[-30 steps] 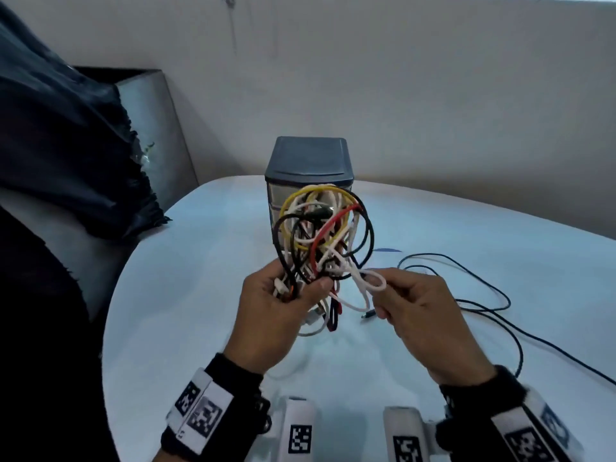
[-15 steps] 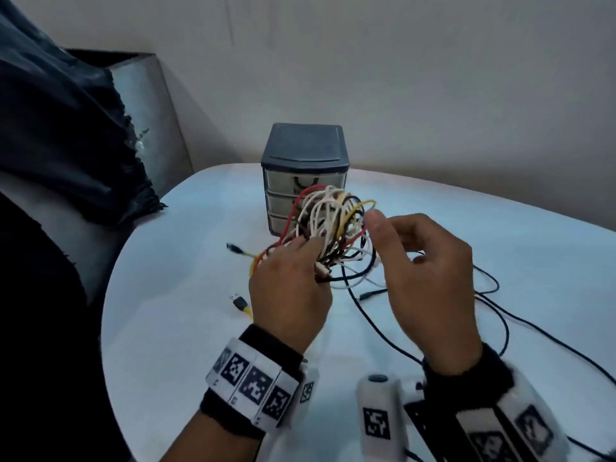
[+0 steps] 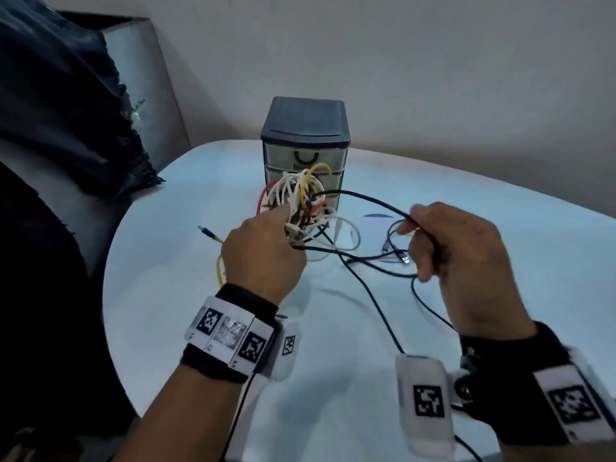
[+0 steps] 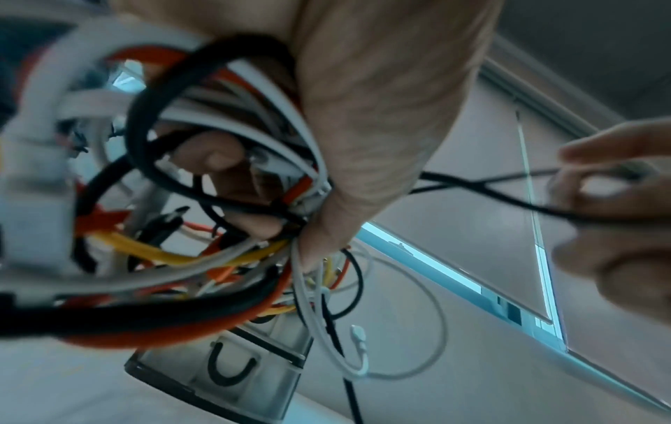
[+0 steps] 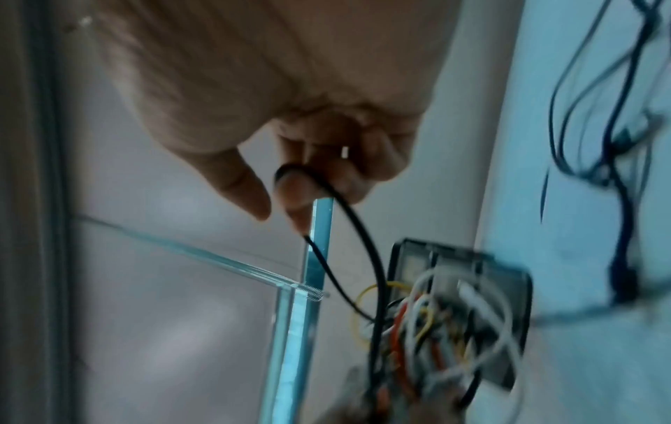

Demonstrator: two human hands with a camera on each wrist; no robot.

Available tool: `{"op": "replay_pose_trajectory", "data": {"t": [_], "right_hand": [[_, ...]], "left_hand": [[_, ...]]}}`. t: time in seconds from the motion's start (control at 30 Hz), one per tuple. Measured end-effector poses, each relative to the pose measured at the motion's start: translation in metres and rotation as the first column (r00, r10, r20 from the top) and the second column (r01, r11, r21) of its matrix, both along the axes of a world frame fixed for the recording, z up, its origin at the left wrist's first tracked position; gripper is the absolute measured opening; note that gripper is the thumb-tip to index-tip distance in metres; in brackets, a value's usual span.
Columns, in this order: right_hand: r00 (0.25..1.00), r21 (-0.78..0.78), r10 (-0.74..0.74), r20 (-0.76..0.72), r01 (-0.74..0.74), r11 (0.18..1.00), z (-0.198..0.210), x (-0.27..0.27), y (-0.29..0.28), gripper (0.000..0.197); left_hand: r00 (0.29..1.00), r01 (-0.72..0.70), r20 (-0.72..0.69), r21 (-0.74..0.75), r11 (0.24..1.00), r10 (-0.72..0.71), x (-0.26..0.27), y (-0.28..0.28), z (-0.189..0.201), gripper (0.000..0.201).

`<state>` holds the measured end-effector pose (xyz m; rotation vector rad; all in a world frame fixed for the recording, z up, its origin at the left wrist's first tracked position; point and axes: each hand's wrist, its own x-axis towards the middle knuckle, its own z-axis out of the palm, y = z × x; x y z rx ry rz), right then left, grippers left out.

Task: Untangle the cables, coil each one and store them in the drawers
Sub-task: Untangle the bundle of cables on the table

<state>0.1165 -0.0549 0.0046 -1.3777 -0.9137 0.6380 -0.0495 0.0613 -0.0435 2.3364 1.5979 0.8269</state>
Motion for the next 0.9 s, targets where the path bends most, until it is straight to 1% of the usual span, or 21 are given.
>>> {"op": "replay_pose_trajectory", "data": {"t": [0.07,0.1,0.17,0.23,0.3,0.37,0.4,0.43,0.47,0.5,0.53,0.57,0.6,0.63,0.67,0.7,0.73,0.77,0.8,0.83,0.9], "right_hand": [[0.972,-0.226,-0.045,0.233,0.099,0.969,-0.009,0.007,0.005,0.032],[0.948,-0.279,-0.058,0.313,0.150,0.949,-0.011,0.010,0.006,0.030],[0.894,-0.298,-0.077,0.440,0.226,0.927,-0.016,0.015,0.009,0.032],[0.814,-0.309,-0.038,0.579,0.262,0.914,-0.020,0.013,0.014,0.031],[0.722,-0.302,0.026,0.691,0.256,0.918,-0.028,0.011,0.020,0.033],[0.675,-0.256,0.049,0.736,0.210,0.944,-0.032,0.009,0.022,0.045],[0.699,-0.188,0.002,0.715,0.190,0.964,-0.031,0.009,0.022,0.044],[0.758,-0.087,-0.089,0.646,0.189,0.978,-0.027,0.010,0.021,0.038],[0.813,0.063,-0.233,0.533,0.236,0.970,-0.020,0.015,0.018,0.031],[0.826,0.231,-0.403,0.394,0.336,0.913,-0.012,0.022,0.013,0.025],[0.782,0.347,-0.559,0.277,0.461,0.817,-0.004,0.033,0.009,0.024],[0.723,0.393,-0.663,0.194,0.562,0.728,0.002,0.044,0.005,0.026],[0.676,0.375,-0.720,0.155,0.634,0.676,0.003,0.053,0.003,0.029],[0.679,0.326,-0.721,0.139,0.656,0.681,0.001,0.061,0.003,0.029],[0.702,0.233,-0.687,0.187,0.648,0.725,-0.005,0.067,0.003,0.023],[0.727,0.100,-0.620,0.295,0.621,0.777,-0.012,0.072,0.003,0.017],[0.718,-0.068,-0.515,0.469,0.610,0.789,-0.020,0.073,0.002,0.028],[0.696,-0.236,-0.361,0.620,0.605,0.761,-0.026,0.071,0.001,0.046],[0.640,-0.288,-0.239,0.730,0.605,0.742,-0.029,0.066,-0.001,0.059],[0.569,-0.248,-0.183,0.802,0.596,0.764,-0.030,0.057,-0.001,0.063],[0.441,-0.077,-0.176,0.880,0.498,0.864,-0.028,0.038,0.003,0.057]], "left_hand": [[0.997,0.062,-0.044,0.085,0.994,-0.058,-0.002,-0.002,0.001,0.011],[0.992,0.109,-0.072,0.116,0.987,-0.102,-0.003,-0.004,0.000,0.015],[0.976,0.195,-0.125,0.158,0.968,-0.176,-0.003,-0.008,-0.001,0.023],[0.957,0.266,-0.167,0.184,0.946,-0.237,-0.001,-0.013,-0.003,0.028],[0.947,0.299,-0.176,0.189,0.935,-0.267,0.002,-0.014,-0.007,0.029],[0.956,0.275,-0.154,0.162,0.948,-0.251,0.002,-0.014,-0.009,0.024],[0.965,0.241,-0.138,0.141,0.960,-0.222,0.002,-0.012,-0.009,0.020],[0.974,0.200,-0.127,0.100,0.975,-0.187,0.001,-0.011,-0.009,0.019],[0.982,0.162,-0.108,0.051,0.986,-0.155,-0.001,-0.009,-0.008,0.019],[0.990,0.117,-0.079,0.011,0.993,-0.116,-0.003,-0.006,-0.007,0.017],[0.996,0.073,-0.049,-0.019,0.997,-0.074,-0.005,-0.004,-0.007,0.013],[0.999,0.026,-0.028,-0.043,0.999,-0.028,-0.007,-0.002,-0.006,0.009],[1.000,-0.016,-0.014,-0.056,0.998,0.015,-0.008,0.000,-0.005,0.008],[0.999,-0.045,-0.012,-0.056,0.997,0.044,-0.009,0.001,-0.005,0.008],[0.998,-0.058,-0.016,-0.054,0.997,0.058,-0.009,0.001,-0.004,0.008],[0.998,-0.059,-0.025,-0.049,0.997,0.058,-0.010,0.000,-0.004,0.010],[0.998,-0.050,-0.037,-0.037,0.998,0.049,-0.010,0.000,-0.004,0.011],[0.998,-0.030,-0.047,-0.019,0.999,0.029,-0.010,-0.001,-0.004,0.010],[0.998,-0.005,-0.061,0.003,1.000,0.005,-0.009,-0.002,-0.004,0.008],[0.997,0.025,-0.071,0.029,0.999,-0.023,-0.009,-0.003,-0.004,0.007],[0.989,0.119,-0.101,0.085,0.989,-0.110,-0.008,-0.003,-0.006,0.014]]}}
